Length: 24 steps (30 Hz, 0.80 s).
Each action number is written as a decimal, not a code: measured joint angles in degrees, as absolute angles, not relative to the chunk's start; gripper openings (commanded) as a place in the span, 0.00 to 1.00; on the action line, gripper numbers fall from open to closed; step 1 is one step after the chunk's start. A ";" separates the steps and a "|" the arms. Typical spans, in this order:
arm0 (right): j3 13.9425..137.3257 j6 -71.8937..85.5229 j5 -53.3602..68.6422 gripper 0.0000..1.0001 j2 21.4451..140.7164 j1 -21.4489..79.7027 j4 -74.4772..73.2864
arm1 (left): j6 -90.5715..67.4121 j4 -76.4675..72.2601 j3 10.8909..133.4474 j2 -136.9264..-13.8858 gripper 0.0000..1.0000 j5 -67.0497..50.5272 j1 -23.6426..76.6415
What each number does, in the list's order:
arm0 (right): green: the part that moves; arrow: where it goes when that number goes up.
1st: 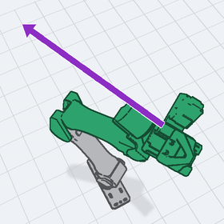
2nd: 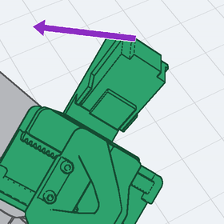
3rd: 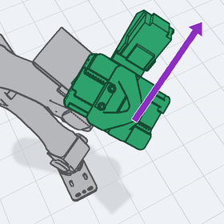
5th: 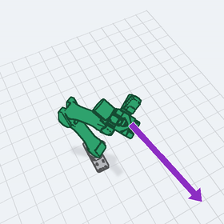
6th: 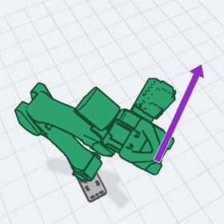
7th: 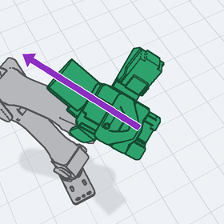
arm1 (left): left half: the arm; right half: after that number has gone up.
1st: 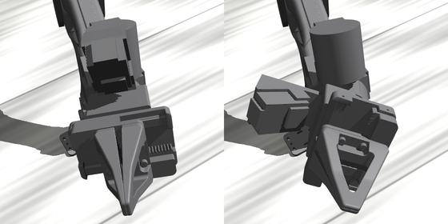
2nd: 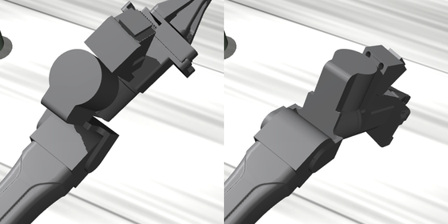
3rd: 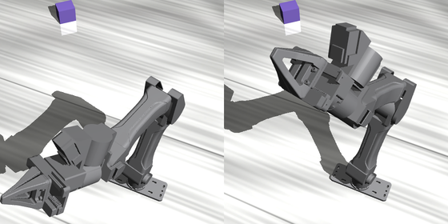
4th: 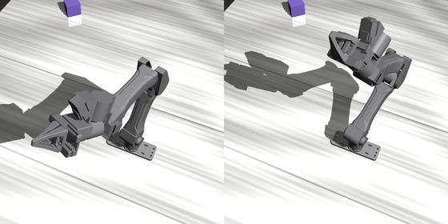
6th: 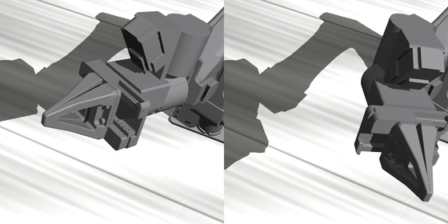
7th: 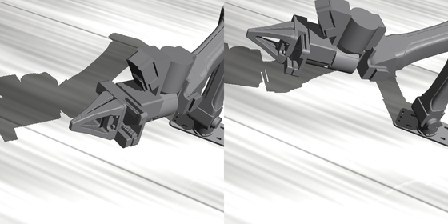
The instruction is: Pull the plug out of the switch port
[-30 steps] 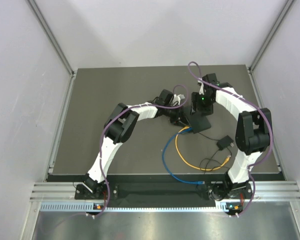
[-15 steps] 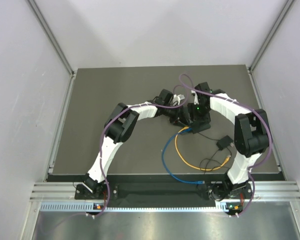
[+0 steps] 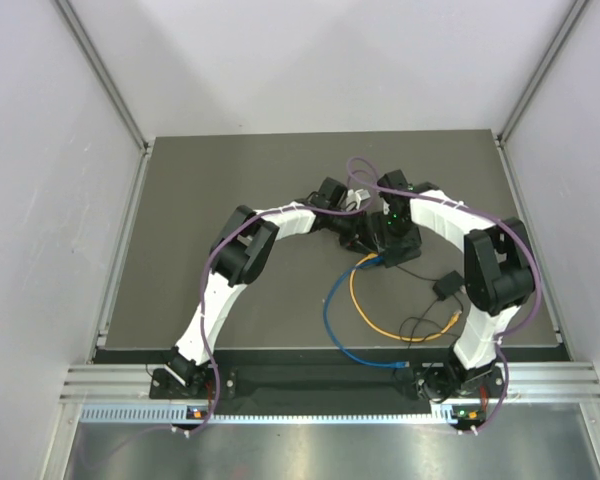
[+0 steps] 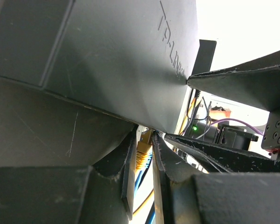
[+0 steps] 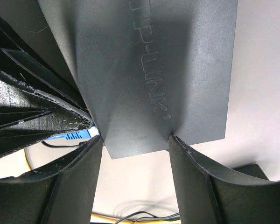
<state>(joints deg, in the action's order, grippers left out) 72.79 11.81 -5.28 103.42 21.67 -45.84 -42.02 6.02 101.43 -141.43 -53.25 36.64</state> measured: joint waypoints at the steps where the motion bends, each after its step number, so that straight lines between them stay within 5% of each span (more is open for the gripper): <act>1: 72.79 11.99 -5.63 0.59 103.48 21.78 -45.82 | -41.87 6.50 101.78 -141.58 0.00 -53.30 36.64; 15: 73.67 17.41 -9.17 0.59 104.71 22.39 -46.48 | -34.72 17.32 107.15 -142.30 0.00 -50.72 36.80; 24: 73.56 19.62 -9.63 0.59 104.71 21.58 -46.46 | -37.34 14.72 99.53 -139.96 0.00 -54.87 34.59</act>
<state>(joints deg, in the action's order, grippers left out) 73.56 19.62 -9.63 104.71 21.58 -46.46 -37.34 14.72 99.53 -139.96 -54.87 34.59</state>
